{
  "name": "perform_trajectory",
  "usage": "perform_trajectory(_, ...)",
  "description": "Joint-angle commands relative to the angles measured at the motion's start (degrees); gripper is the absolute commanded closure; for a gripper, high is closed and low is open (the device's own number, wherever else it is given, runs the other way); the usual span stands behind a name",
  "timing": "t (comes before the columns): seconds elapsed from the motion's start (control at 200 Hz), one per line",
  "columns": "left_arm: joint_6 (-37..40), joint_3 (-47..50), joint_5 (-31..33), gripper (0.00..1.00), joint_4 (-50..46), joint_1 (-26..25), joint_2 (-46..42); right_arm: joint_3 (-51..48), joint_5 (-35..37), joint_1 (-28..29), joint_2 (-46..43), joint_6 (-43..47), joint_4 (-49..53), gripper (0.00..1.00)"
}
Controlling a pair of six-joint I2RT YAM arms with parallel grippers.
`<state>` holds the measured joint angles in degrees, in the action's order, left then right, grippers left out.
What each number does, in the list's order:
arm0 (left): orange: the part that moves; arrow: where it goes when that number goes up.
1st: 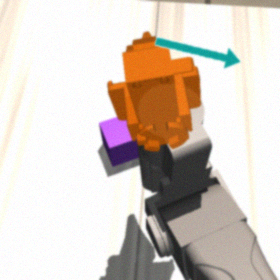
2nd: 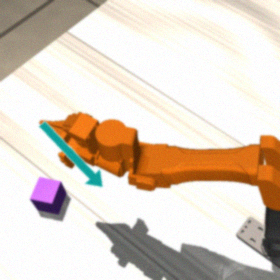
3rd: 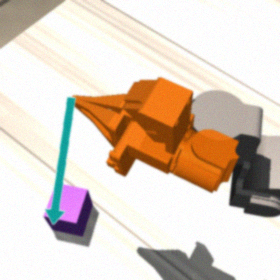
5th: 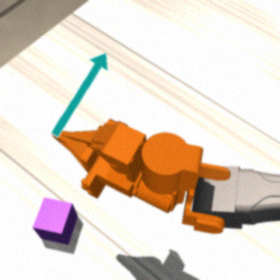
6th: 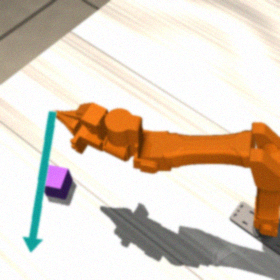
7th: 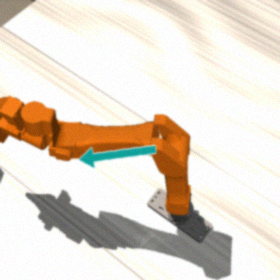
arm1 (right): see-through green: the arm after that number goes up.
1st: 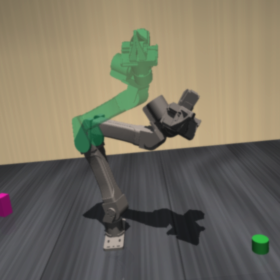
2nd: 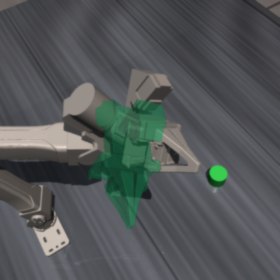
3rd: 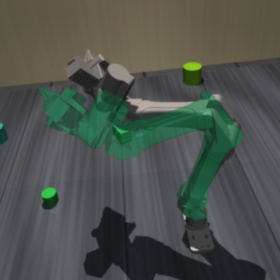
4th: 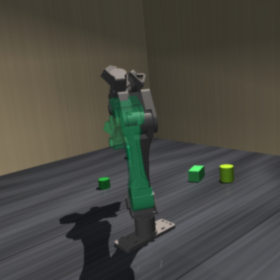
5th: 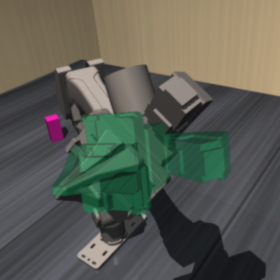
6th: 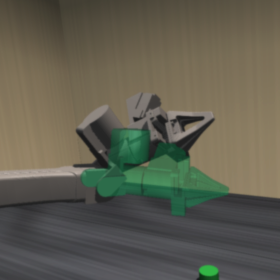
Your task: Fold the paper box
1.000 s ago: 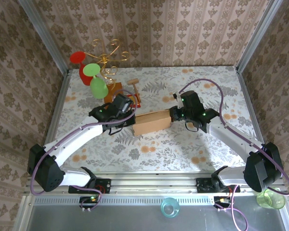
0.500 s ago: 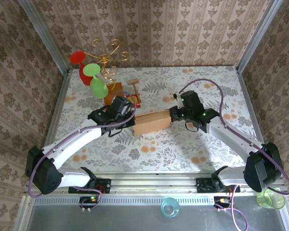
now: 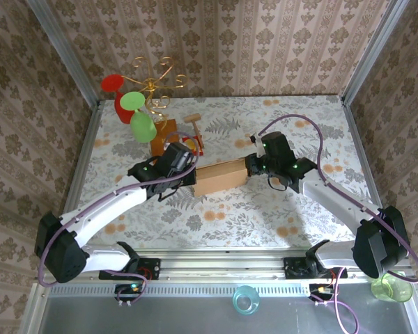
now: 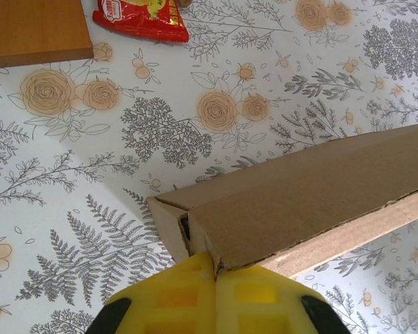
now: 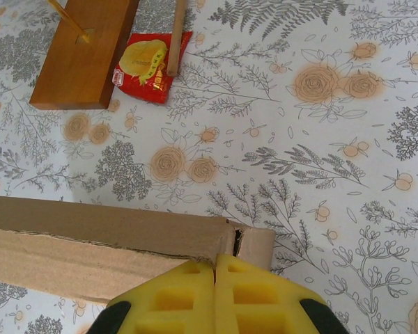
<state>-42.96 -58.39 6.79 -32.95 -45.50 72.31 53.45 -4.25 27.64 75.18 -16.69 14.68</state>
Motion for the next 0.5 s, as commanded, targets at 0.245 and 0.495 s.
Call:
perform_trajectory(0.245, 2.9, 3.3, 1.1, 1.0, 0.0, -2.1, 0.3, -2.6, -0.2, 0.4, 0.2, 1.3, 0.7, 1.0)
perform_trajectory(0.495, 3.3, 3.7, 3.3, 1.0, -1.3, -2.6, 0.4, -2.7, 0.3, 0.5, 0.1, 1.1, 0.7, 1.0)
